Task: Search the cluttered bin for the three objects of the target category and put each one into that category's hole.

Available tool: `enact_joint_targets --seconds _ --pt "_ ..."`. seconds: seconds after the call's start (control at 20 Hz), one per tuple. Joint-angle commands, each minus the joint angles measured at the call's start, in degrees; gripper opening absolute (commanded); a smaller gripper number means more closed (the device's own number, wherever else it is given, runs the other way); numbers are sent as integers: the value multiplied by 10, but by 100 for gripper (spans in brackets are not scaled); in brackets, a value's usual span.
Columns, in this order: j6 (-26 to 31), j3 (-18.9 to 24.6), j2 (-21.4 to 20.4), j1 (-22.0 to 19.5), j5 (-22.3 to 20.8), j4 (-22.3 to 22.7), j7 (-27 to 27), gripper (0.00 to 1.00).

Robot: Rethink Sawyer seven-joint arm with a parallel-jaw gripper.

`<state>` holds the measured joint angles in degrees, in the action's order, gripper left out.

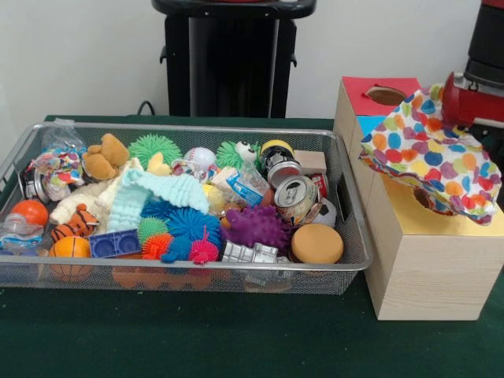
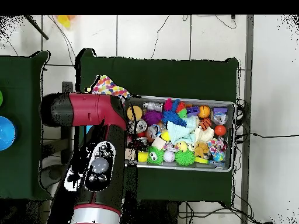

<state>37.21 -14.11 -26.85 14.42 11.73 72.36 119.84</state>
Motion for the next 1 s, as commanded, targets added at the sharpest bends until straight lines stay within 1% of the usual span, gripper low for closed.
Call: enact_joint_targets --seconds 0.05,0.25,0.3,0.55,1.0 --pt "45 51 -4 -8 22 20 90 0" --pt "41 55 -5 -9 26 24 83 0" --pt "38 56 -6 -10 28 26 82 100" --pt "50 56 -6 -9 30 27 81 100" --pt "54 40 -1 6 38 23 109 100"
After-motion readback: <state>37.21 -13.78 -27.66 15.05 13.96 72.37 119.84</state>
